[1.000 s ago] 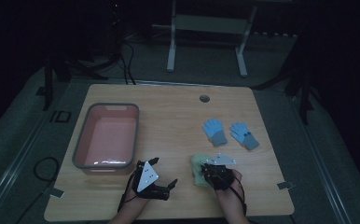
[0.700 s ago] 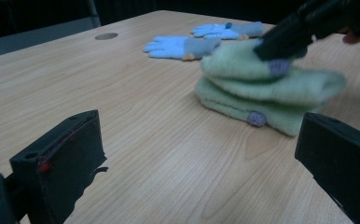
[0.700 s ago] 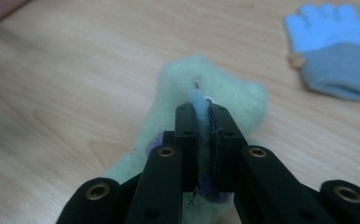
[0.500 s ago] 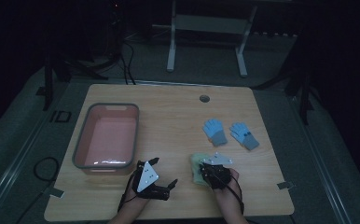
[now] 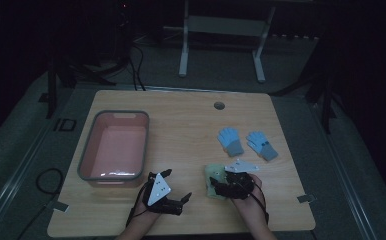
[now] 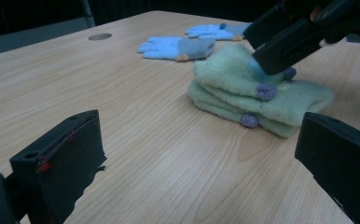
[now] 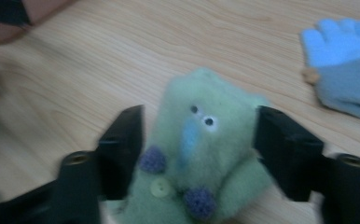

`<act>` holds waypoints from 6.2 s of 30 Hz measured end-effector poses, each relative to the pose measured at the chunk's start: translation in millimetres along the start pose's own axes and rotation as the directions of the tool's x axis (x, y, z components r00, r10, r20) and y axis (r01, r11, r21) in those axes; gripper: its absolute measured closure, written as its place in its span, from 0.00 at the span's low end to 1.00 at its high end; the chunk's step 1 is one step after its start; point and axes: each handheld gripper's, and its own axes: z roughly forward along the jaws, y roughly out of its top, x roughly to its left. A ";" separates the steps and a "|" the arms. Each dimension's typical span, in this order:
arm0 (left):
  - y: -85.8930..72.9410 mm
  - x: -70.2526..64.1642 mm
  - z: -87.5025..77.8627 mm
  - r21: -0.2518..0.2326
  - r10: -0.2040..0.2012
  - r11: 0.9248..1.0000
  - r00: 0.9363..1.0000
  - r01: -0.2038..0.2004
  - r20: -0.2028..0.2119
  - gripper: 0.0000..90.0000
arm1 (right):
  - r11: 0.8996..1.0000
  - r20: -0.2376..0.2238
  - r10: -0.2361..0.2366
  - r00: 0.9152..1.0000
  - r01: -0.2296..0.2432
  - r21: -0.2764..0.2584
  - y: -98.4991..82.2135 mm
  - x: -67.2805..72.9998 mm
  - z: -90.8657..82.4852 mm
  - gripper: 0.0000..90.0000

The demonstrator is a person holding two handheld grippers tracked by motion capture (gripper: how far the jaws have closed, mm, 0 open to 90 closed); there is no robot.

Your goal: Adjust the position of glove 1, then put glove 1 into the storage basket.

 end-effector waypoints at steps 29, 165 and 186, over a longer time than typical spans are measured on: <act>24.6 -33.0 17.3 0.180 0.055 0.978 0.959 -0.108 0.276 0.06 | 0.999 -0.325 -0.044 0.945 0.049 0.006 13.1 -52.4 -13.8 0.12; 82.6 126.3 -102.2 0.442 0.392 0.804 0.914 -0.396 0.106 0.83 | 0.982 -0.539 -0.155 0.828 0.188 0.006 214.4 124.6 127.3 0.78; 48.0 156.9 -86.6 0.545 0.310 0.769 0.940 -0.335 0.140 0.83 | 0.968 -0.497 -0.167 0.851 0.238 0.082 207.3 150.3 182.1 0.78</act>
